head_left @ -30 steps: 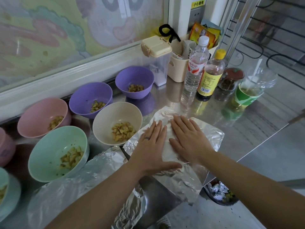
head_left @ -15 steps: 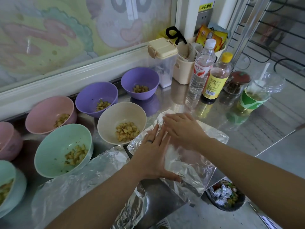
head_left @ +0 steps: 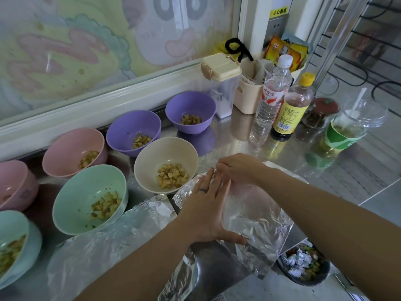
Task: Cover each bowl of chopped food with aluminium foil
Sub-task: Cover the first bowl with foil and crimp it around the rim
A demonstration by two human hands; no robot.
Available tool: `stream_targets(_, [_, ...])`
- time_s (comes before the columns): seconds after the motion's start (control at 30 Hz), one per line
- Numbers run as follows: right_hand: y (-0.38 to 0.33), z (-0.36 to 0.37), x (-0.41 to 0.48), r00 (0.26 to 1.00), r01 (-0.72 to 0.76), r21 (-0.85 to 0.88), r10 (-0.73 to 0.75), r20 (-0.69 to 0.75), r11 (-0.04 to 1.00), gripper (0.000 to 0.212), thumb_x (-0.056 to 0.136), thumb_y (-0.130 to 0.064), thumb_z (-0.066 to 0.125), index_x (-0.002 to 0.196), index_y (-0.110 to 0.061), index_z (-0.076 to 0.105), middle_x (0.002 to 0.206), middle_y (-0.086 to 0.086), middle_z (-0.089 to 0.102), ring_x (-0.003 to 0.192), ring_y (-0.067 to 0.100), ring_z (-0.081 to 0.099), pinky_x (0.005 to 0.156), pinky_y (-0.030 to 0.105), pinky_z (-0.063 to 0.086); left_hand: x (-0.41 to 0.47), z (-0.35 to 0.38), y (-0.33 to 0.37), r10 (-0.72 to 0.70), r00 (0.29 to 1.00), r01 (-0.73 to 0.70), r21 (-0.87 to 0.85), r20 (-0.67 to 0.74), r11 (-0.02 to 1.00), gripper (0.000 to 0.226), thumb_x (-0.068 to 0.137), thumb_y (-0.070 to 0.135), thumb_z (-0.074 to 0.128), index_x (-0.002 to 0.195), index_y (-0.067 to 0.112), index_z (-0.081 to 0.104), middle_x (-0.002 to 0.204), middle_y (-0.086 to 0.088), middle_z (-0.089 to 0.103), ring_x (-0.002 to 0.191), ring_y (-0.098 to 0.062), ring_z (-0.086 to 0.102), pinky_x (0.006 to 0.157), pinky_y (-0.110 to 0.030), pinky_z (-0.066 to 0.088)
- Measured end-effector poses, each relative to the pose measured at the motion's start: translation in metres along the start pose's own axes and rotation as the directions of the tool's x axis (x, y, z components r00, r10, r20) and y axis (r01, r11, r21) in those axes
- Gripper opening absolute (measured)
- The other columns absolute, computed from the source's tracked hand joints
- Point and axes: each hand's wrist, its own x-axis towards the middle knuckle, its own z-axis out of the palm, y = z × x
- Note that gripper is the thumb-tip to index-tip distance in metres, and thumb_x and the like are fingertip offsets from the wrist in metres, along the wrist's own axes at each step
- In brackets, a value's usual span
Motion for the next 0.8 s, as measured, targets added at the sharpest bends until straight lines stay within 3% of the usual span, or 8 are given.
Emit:
stream_targets(0.13, [0.0,0.005,0.0,1.0,-0.012,0.015,0.012,-0.012,1.0,0.041,0.106,-0.041,0.031,0.1,-0.018,0.064,0.109,0.002,0.068,0.103,0.025,0.059,0.093,0.042,0.046,0.0,0.0,0.0,-0.01,1.0,0.01,-0.007,0.006,1.0,0.149,0.055,0.103,0.04,0.157,0.01,-0.017,0.162,-0.008,-0.029,0.147,-0.024,-0.034,0.124,-0.049,0.0])
stream_targets(0.23, [0.005,0.0,-0.004,0.997,0.001,0.219,0.016,-0.079,0.976,0.038,0.107,-0.037,0.036,0.107,-0.014,0.067,0.11,0.007,0.069,0.104,0.027,0.061,0.096,0.044,0.046,-0.001,-0.002,0.001,-0.018,0.999,0.017,0.017,0.034,1.0,0.147,0.056,0.103,0.038,0.157,0.011,-0.014,0.162,-0.009,-0.029,0.146,-0.025,-0.035,0.124,-0.049,-0.003])
stream_targets(0.3, [0.011,-0.004,-0.013,0.978,0.039,0.312,0.029,-0.208,0.949,0.037,0.107,-0.035,0.039,0.114,-0.011,0.067,0.114,0.009,0.07,0.106,0.029,0.062,0.098,0.047,0.047,-0.001,-0.002,0.001,-0.018,0.999,0.016,0.047,0.051,0.999,0.145,0.055,0.104,0.035,0.158,0.012,-0.012,0.162,-0.011,-0.029,0.145,-0.026,-0.036,0.123,-0.05,-0.003])
stream_targets(0.43, [0.027,0.006,-0.04,0.963,-0.028,0.096,0.052,-0.263,0.995,0.037,0.109,-0.035,0.036,0.133,-0.023,0.063,0.135,-0.001,0.064,0.121,0.025,0.059,0.102,0.041,0.046,0.0,0.0,-0.001,-0.023,0.998,0.019,0.068,0.058,0.997,0.144,0.055,0.105,0.032,0.159,0.013,-0.008,0.161,-0.011,-0.03,0.146,-0.027,-0.035,0.123,-0.051,-0.003])
stream_targets(0.5, [0.035,0.014,-0.041,0.957,-0.051,0.112,0.081,-0.28,0.992,0.037,0.109,-0.034,0.036,0.137,-0.027,0.059,0.138,-0.003,0.063,0.124,0.025,0.058,0.102,0.04,0.046,0.0,0.001,-0.001,-0.029,0.998,0.024,0.077,0.06,0.997,0.144,0.055,0.105,0.032,0.159,0.013,-0.006,0.162,-0.01,-0.03,0.146,-0.026,-0.034,0.123,-0.051,-0.002])
stream_targets(0.67, [0.042,0.011,-0.027,0.951,-0.072,0.325,0.164,-0.264,0.943,0.032,0.107,-0.025,0.044,0.123,-0.019,0.071,0.123,0.002,0.071,0.112,0.025,0.062,0.096,0.036,0.047,0.0,0.001,-0.001,-0.029,0.998,0.025,0.075,0.058,0.997,0.144,0.055,0.105,0.032,0.159,0.013,-0.006,0.162,-0.009,-0.029,0.146,-0.025,-0.034,0.123,-0.05,-0.002])
stream_targets(0.8, [0.046,0.01,-0.028,0.962,-0.1,0.38,0.187,-0.2,0.92,0.033,0.107,-0.024,0.046,0.112,-0.009,0.074,0.109,0.007,0.074,0.096,0.025,0.064,0.083,0.033,0.046,0.0,0.001,-0.001,-0.034,0.997,0.03,0.07,0.064,0.997,0.143,0.056,0.104,0.034,0.159,0.014,-0.008,0.162,-0.008,-0.031,0.145,-0.024,-0.036,0.123,-0.049,-0.003])
